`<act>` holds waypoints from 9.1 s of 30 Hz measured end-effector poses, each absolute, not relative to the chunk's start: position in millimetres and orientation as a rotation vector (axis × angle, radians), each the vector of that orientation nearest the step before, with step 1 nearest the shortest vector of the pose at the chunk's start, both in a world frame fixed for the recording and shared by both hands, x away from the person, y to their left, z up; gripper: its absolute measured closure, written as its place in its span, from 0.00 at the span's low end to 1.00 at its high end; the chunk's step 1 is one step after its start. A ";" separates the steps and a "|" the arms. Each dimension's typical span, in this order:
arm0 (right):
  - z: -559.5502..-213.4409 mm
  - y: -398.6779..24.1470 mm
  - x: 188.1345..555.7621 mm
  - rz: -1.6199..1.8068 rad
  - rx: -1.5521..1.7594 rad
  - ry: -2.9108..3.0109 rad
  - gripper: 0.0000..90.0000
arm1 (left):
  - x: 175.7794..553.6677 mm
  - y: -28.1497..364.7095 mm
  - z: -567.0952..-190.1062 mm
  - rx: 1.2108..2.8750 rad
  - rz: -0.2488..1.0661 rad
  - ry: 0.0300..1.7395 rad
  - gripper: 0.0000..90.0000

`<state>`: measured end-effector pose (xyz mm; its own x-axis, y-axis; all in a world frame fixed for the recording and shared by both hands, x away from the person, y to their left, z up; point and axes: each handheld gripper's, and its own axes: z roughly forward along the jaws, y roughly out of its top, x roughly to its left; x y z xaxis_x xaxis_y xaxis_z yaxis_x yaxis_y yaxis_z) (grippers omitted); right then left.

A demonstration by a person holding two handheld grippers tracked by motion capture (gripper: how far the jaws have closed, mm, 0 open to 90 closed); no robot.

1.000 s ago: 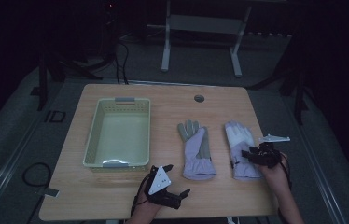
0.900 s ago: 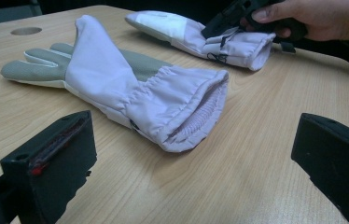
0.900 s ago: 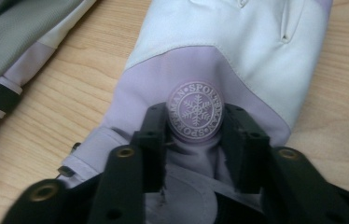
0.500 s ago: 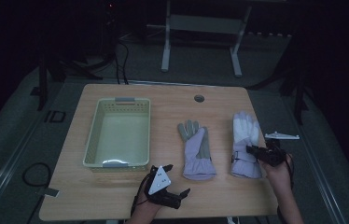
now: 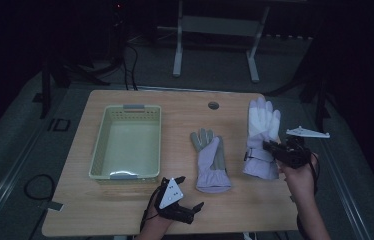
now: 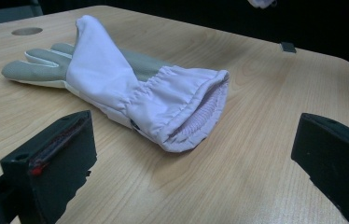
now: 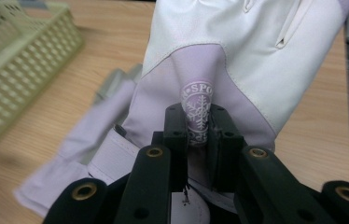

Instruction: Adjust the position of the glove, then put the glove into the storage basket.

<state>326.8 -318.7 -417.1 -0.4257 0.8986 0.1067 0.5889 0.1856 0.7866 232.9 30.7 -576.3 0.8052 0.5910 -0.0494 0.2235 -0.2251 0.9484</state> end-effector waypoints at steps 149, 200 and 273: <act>-508.6 -251.5 365.1 1.211 1.261 2.506 0.91 | 359.8 -12.3 -519.6 1.991 -0.058 1.037 0.75; -404.7 -124.2 378.5 1.388 0.986 2.457 0.91 | 359.7 122.8 -398.1 2.013 0.107 1.045 0.77; -516.7 18.0 403.9 1.026 1.063 2.692 0.88 | 382.2 222.1 -516.3 2.141 -0.044 1.383 0.73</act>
<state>403.9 18.0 -516.7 -0.7582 0.6296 0.1695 0.5826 0.5376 0.6096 382.2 222.1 -516.3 0.4606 0.8242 -0.3293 0.8434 -0.2908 0.4518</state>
